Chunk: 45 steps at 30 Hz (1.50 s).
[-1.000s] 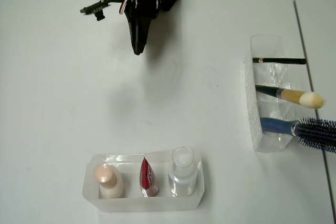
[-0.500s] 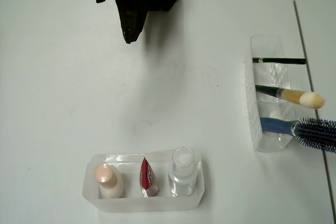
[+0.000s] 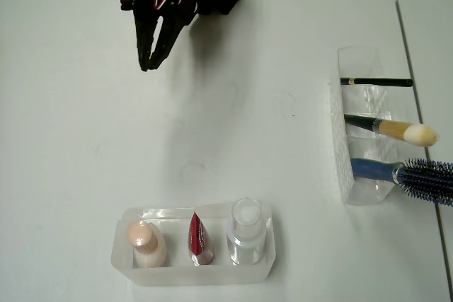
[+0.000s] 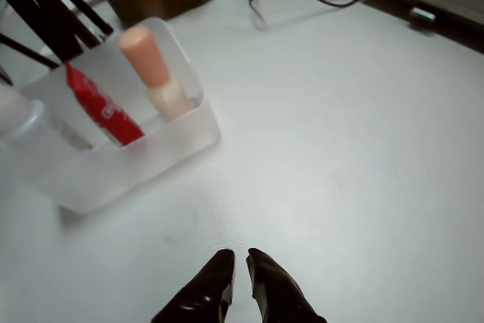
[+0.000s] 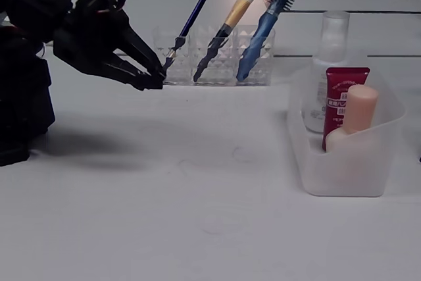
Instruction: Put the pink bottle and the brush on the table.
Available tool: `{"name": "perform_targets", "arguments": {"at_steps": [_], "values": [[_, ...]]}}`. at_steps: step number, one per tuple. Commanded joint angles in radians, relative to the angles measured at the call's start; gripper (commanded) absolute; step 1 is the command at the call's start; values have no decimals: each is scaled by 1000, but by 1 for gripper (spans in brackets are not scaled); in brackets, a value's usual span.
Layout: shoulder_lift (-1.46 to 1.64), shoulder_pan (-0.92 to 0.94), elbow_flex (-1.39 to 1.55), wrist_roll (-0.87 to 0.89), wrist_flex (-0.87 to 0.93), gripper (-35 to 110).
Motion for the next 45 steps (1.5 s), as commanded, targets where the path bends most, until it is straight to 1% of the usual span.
{"name": "perform_targets", "arguments": {"at_steps": [1,8,10,13,19,22,27,34,38,45], "values": [[-28,9,15,-71,-98,0],[-129,8,72,-193,-345,0],[-178,5,72,-210,-399,0],[-258,-5,100,-250,-552,0],[-442,-6,100,-287,-773,0],[-528,-6,63,-290,-815,1],[-660,-6,-28,-291,-834,6],[-893,-8,-187,-291,-942,11],[-1028,-8,-270,-291,-1032,14],[-1190,-8,-390,-291,-1088,23]]}}
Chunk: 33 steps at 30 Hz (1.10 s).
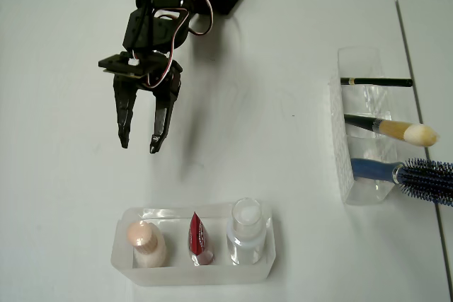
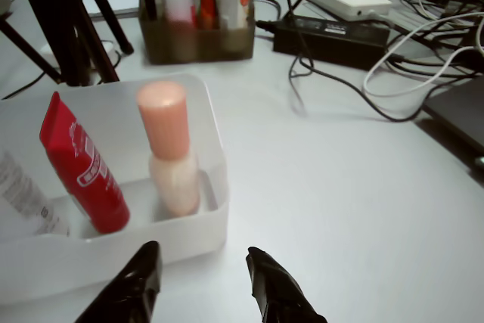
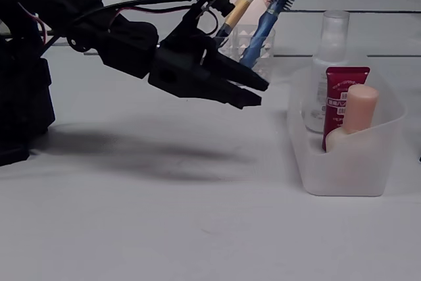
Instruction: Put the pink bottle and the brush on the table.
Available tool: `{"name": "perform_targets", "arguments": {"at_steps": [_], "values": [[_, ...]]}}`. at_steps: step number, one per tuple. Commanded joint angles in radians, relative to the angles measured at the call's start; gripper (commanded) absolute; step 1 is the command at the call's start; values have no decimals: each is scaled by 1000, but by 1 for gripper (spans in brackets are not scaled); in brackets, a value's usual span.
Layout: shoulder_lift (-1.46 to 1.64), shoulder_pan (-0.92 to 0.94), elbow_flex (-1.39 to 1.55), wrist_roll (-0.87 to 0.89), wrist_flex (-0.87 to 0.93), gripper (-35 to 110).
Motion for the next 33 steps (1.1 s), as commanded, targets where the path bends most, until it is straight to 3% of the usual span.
{"name": "perform_targets", "arguments": {"at_steps": [1,18,33], "values": [[-41,11,-80,-11,-38,24],[-356,11,-403,-57,-38,34],[-558,-26,-706,-64,8,32]]}}
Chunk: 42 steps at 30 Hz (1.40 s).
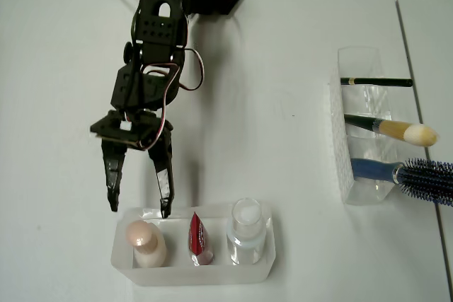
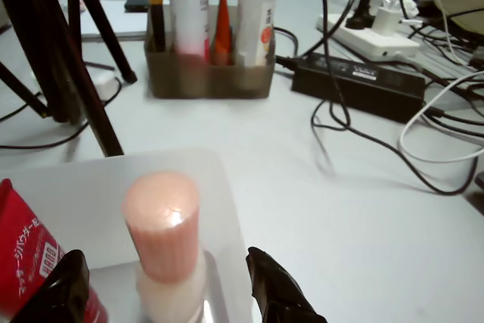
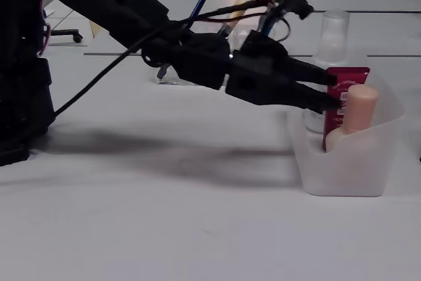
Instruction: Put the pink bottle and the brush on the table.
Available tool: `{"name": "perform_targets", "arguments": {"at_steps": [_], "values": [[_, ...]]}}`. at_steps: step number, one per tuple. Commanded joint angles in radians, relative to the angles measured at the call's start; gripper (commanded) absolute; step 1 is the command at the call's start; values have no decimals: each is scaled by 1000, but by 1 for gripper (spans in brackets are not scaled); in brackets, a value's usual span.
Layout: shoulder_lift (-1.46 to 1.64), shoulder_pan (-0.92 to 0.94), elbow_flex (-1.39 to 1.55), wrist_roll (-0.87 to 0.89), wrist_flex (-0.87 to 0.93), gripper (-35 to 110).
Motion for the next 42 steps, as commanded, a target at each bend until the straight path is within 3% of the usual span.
{"name": "perform_targets", "arguments": {"at_steps": [1,26,42], "values": [[-2,6,-95,-12,8,32],[-267,6,-339,-46,-41,36],[-357,-23,-419,-81,-66,27]]}}
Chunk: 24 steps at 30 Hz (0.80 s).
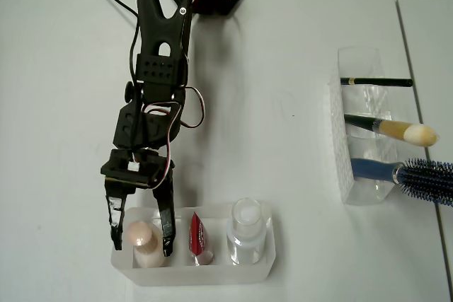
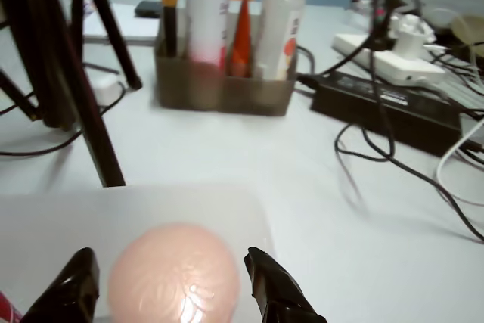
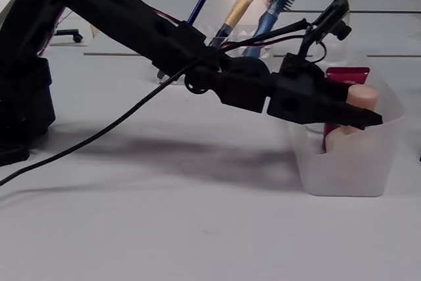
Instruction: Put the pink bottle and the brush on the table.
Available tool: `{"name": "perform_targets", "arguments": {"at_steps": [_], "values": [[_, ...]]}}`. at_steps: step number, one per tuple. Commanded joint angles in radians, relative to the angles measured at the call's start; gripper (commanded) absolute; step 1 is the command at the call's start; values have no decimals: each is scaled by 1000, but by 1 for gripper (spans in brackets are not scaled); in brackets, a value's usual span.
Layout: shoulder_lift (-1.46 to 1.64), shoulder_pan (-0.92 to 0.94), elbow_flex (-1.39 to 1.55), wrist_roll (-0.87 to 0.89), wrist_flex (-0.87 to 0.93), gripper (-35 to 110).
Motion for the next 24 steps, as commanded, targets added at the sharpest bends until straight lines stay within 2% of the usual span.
{"name": "perform_targets", "arguments": {"at_steps": [1,24], "values": [[8,-5,-48,-14,-32,26],[-21,-9,-75,-35,-57,13]]}}
